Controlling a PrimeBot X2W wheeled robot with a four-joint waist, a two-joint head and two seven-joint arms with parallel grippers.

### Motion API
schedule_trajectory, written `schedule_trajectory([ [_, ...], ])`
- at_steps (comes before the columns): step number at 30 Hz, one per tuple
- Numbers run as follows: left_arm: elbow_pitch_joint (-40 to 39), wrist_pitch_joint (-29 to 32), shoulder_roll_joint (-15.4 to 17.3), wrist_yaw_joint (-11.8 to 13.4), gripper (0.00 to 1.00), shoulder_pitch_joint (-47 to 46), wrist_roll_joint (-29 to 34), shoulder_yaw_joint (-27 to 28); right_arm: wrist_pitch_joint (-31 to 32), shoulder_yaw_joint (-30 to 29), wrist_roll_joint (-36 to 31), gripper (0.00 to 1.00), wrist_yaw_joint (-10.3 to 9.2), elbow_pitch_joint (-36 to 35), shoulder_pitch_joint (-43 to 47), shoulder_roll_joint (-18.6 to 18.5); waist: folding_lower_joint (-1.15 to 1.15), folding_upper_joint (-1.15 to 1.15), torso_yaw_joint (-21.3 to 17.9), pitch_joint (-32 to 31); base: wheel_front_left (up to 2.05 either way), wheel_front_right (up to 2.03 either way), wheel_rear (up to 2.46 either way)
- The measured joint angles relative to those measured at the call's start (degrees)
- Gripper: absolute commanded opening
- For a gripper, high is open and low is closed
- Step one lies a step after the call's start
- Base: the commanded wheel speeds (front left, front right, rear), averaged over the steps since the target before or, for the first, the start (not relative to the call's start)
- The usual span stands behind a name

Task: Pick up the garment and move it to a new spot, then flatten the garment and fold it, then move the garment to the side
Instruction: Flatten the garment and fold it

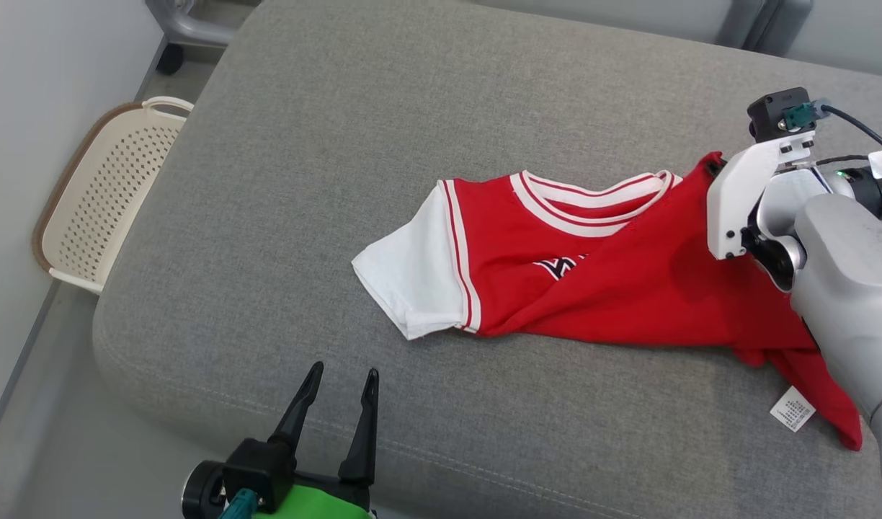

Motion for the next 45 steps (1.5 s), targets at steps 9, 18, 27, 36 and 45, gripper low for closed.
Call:
schedule_trajectory([
  [9, 0.12, 0.01, 0.24, 0.62, 1.00, 1.74, 0.01, 1.85, 2.71, 3.23, 7.40, 0.00, 0.00, -17.07, 7.70, -4.87, 0.00, 0.00, -2.28, -3.76, 0.00, 0.00, 0.00],
  [18, -0.38, 0.01, 0.38, 0.70, 1.00, 3.64, -0.18, 3.04, 9.28, -5.00, 9.82, 0.00, 0.00, -42.08, 27.16, -12.70, 0.00, 0.00, -7.20, -6.38, 0.00, 0.00, 0.00],
  [27, 0.09, 0.00, 0.37, 0.66, 1.00, 3.99, -0.25, 3.35, 17.93, -18.55, 1.98, 0.00, -0.02, -60.45, 48.68, -5.57, 0.00, 0.00, -11.82, -8.91, 0.00, 0.00, 0.00],
  [36, 1.09, 0.00, 0.40, 0.41, 1.00, 4.05, -0.25, 3.18, 19.08, -25.02, -7.01, 0.00, -0.02, -60.65, 56.26, 1.59, 0.00, 0.00, -13.36, -11.23, 0.00, 0.00, 0.00],
  [45, 1.11, 0.00, 1.19, 0.38, 1.00, 4.10, -0.22, 3.12, 14.56, -30.48, -15.73, 0.00, 0.01, -52.00, 54.44, 4.00, 0.00, 0.00, -12.45, -11.47, 0.00, 0.00, 0.00],
])
